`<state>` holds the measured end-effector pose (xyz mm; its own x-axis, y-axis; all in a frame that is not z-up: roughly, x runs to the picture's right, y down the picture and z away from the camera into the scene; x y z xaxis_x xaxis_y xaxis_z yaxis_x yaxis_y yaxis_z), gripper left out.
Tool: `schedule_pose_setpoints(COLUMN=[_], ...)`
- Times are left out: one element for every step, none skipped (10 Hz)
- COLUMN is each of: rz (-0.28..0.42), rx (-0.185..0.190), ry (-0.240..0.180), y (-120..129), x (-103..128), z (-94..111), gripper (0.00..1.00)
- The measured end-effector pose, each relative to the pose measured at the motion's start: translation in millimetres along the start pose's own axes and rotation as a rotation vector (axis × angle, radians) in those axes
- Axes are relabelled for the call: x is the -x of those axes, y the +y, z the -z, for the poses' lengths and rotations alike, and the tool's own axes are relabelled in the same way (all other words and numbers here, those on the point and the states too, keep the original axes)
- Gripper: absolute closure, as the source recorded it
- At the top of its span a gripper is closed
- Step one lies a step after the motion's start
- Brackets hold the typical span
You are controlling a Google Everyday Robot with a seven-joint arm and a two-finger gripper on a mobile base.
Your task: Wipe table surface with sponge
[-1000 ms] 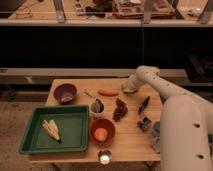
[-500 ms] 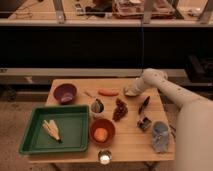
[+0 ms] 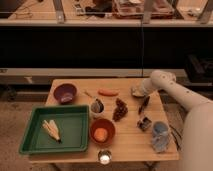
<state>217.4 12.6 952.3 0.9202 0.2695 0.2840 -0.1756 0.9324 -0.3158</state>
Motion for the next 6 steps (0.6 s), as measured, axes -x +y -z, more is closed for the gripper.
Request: schedule_pose_setpoints(rz=[-0.005,-0.01,-0.012,-0.011,-0.004,0.01], rx=[-0.009,-0.015,-0.013,-0.01,-0.001,0.006], ry=[0.003,0.01,0.022,0.031,0.036,0.035], y=[-7.7,-19.0,-25.0,-31.5,-39.5,-47.1], x=[-1.1,-3.5,-8.4,-10.9,-8.3,0.7], z=[-4.5,-12.6,-18.5,-23.4,-33.2,-43.5], gripper=[1.0,1.0,1.0,1.0,1.0,1.0])
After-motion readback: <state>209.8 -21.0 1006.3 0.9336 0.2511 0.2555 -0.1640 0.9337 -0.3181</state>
